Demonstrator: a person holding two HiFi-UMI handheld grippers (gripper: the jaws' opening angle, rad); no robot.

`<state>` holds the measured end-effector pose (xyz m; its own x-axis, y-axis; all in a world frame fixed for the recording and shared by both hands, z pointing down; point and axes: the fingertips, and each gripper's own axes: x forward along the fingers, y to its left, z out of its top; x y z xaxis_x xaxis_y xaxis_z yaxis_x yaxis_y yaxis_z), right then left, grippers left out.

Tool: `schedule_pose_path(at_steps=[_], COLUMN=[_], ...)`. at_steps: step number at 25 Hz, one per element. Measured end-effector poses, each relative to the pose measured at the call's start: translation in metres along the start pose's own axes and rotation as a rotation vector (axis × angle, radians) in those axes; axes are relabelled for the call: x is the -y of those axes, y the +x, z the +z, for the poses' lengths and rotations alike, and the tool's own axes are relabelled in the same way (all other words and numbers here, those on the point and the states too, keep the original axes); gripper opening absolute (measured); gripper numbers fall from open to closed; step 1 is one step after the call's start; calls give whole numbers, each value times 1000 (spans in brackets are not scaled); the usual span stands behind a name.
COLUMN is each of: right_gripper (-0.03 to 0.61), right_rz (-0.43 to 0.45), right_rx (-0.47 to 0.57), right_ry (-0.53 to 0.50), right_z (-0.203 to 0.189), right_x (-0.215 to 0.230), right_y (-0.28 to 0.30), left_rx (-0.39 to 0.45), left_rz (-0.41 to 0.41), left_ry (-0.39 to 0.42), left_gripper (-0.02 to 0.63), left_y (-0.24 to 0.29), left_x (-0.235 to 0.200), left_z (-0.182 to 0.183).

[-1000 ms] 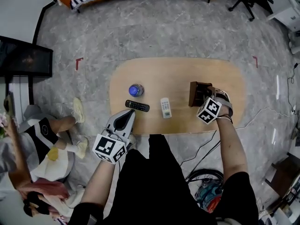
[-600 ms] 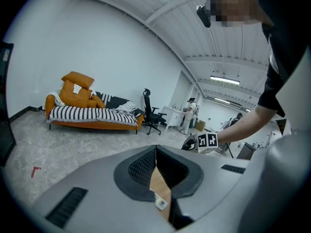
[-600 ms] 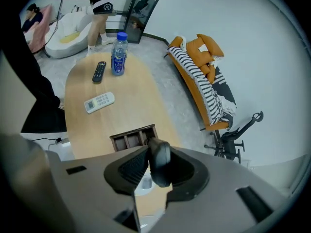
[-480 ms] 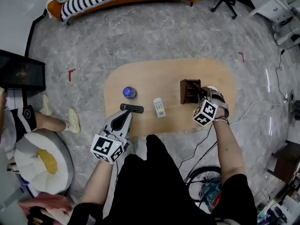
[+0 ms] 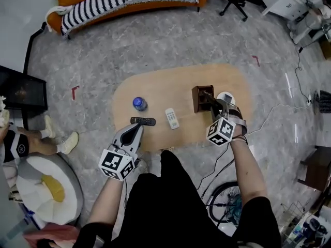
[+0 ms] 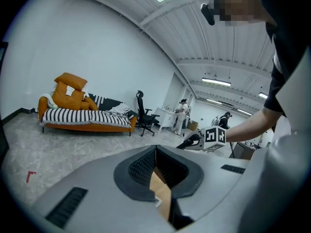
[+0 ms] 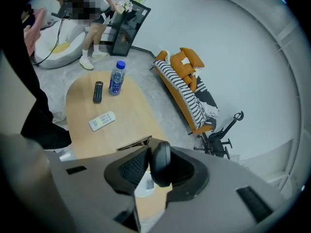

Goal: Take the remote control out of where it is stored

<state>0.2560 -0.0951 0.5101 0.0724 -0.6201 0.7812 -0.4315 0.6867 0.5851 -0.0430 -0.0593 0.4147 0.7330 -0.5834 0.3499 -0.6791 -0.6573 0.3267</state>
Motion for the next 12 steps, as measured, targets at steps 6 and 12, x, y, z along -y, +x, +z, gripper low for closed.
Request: schedule_pose_path(at_steps=[6,12], right_gripper=[117,117], right_rz=[-7,30], right_rx=[49,87], right_ry=[-10,-22], right_z=[20,37], right_x=[-16,-32], right_y=[-9,2], left_rx=[-1,-18], left_rz=[-3,20], left_ry=[18,12], left_gripper=[8,8], left_y=[-7,-9], left_x=[1,-3], left_z=[1,-5])
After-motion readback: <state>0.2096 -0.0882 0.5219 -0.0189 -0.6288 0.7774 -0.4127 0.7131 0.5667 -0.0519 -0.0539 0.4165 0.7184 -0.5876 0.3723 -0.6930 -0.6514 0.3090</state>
